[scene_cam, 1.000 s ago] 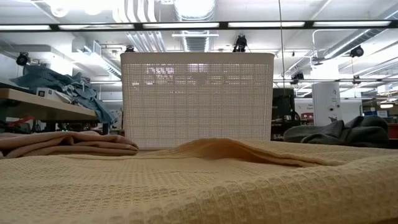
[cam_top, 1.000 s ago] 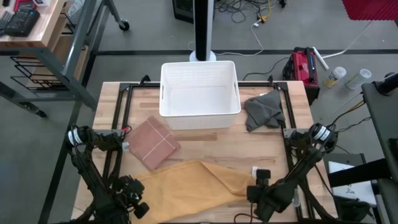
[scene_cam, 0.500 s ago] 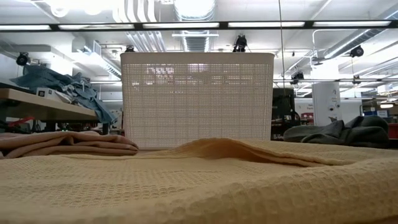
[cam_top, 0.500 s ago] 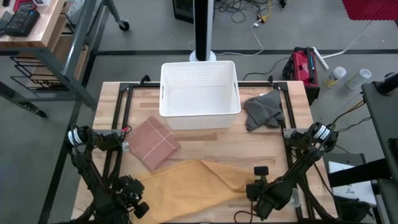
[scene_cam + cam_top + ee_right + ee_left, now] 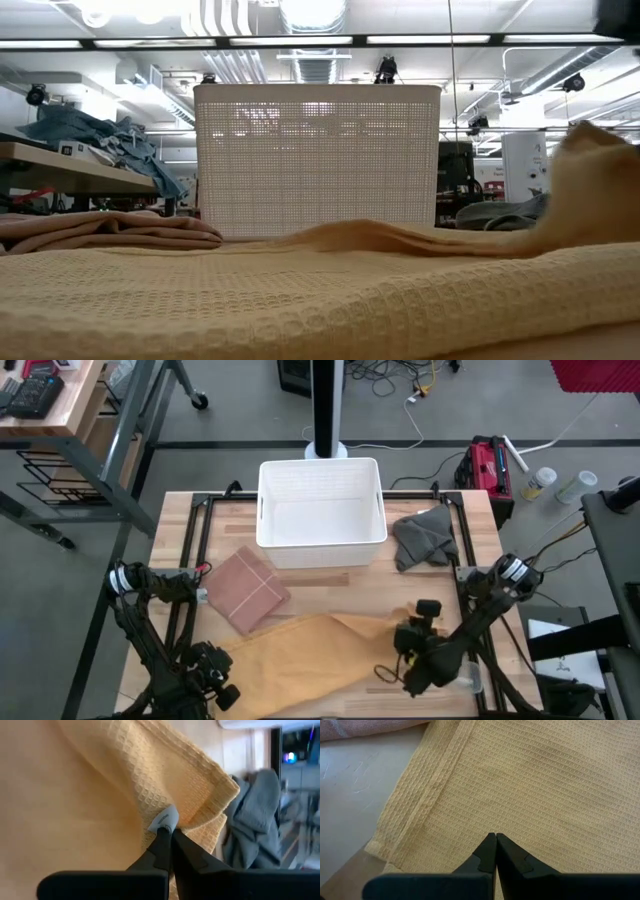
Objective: Fold towel
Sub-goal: Fold the yellow towel
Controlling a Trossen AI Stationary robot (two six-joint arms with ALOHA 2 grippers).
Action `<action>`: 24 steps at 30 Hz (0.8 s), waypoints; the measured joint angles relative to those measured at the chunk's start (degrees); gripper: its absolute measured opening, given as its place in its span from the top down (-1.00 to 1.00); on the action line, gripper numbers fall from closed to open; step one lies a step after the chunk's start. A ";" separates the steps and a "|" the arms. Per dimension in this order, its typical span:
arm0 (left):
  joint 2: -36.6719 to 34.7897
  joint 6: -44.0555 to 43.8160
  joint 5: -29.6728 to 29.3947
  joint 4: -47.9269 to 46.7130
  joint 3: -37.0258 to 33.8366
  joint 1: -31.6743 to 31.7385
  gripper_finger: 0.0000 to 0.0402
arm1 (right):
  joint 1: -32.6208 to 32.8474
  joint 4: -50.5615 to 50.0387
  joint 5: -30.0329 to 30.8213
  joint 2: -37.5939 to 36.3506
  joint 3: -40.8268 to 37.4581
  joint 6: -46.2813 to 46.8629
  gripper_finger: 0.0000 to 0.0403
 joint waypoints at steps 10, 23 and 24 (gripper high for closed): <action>0.00 0.01 -0.07 -0.37 -0.02 0.05 1.00 | -9.96 -0.88 -4.99 0.00 -2.28 10.55 1.00; 0.02 0.01 -0.09 -0.39 -0.04 0.05 1.00 | -10.64 -6.34 -5.91 0.00 -4.47 18.12 0.57; 0.02 0.01 -0.09 -0.38 -0.04 0.05 1.00 | -10.65 -7.66 -5.80 0.00 -4.47 18.65 0.51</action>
